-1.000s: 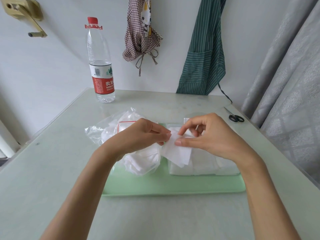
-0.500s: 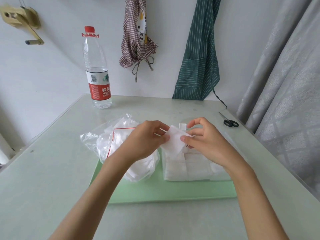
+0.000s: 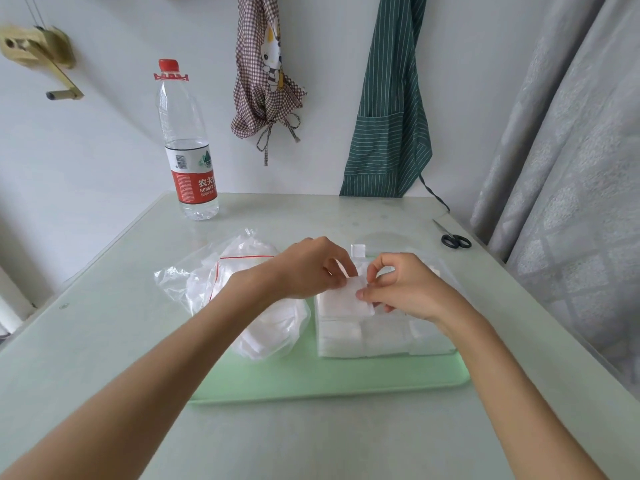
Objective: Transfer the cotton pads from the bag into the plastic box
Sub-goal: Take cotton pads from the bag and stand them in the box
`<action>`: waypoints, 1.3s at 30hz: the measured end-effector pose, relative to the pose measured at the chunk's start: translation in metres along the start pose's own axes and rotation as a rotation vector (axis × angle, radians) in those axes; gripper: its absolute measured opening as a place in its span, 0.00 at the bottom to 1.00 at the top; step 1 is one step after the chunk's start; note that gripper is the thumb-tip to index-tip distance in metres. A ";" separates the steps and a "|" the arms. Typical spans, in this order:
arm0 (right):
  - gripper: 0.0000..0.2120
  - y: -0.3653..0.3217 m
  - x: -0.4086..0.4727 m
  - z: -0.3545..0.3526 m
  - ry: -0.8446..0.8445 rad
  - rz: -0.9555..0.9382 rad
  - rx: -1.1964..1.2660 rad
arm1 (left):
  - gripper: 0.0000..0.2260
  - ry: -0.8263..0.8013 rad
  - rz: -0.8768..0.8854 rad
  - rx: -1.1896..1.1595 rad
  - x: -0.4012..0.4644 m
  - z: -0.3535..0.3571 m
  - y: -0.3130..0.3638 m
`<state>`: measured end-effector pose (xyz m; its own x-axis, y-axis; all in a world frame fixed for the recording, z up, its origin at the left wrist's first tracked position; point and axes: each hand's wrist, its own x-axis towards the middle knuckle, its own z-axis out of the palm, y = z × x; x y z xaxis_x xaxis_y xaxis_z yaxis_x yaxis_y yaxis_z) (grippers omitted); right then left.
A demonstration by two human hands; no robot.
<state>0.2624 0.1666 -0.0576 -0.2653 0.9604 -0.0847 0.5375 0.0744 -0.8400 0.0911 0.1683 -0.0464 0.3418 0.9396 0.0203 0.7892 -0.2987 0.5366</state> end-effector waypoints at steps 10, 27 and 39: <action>0.07 0.008 0.007 0.001 -0.053 0.043 0.142 | 0.10 0.246 0.076 0.347 -0.020 -0.016 0.001; 0.10 -0.015 0.028 -0.001 -0.325 -0.292 -0.800 | 0.14 -0.060 -0.041 0.711 0.004 0.006 0.018; 0.05 -0.019 0.018 -0.013 -0.136 -0.331 -0.502 | 0.04 0.539 -0.180 0.088 -0.058 -0.031 -0.011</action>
<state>0.2575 0.1856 -0.0361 -0.5647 0.8243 0.0417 0.7114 0.5117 -0.4817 0.0472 0.1218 -0.0275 -0.0921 0.9227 0.3745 0.8583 -0.1171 0.4996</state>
